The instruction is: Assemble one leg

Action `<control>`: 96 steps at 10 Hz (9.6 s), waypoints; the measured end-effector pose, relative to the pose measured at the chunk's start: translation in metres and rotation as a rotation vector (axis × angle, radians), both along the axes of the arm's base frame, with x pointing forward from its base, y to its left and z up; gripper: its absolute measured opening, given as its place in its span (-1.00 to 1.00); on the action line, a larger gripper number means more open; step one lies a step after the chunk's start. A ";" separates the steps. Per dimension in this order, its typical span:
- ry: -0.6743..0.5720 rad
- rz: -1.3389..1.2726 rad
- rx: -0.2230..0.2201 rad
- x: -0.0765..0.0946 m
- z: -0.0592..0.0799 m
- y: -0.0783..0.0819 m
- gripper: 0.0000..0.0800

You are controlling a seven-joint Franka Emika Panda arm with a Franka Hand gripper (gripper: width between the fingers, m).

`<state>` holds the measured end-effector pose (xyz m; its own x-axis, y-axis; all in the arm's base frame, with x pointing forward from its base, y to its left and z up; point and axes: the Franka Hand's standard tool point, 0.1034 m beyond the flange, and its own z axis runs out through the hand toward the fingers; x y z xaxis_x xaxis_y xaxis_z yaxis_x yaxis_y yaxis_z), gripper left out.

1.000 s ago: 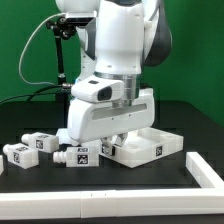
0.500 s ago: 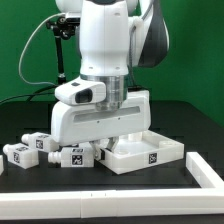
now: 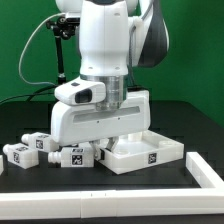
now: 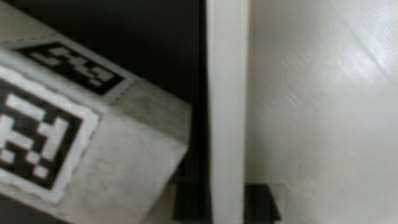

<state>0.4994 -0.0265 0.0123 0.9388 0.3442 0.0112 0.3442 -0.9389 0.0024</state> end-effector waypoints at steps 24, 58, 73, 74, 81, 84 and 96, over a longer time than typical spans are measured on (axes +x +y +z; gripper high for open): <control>0.098 -0.343 0.038 0.064 0.061 -0.002 0.62; 0.861 0.512 -0.366 -0.103 0.028 -0.098 0.62; 0.804 0.504 -0.375 -0.099 0.005 -0.112 -0.29; 0.809 0.501 -0.376 -0.099 0.011 -0.111 -0.29; 0.667 -0.018 -0.136 -0.030 0.107 -0.018 -0.29; 0.577 -0.106 -0.037 -0.010 0.108 -0.046 -0.29; -0.258 -0.472 0.136 0.085 0.139 0.042 -0.29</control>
Offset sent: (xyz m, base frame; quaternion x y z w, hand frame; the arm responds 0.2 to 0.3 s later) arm 0.0109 -0.0088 -0.0006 0.0514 0.0310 0.1006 0.9931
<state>0.5844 0.0150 0.1508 0.9517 -0.1338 0.2763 -0.1096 -0.9888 -0.1012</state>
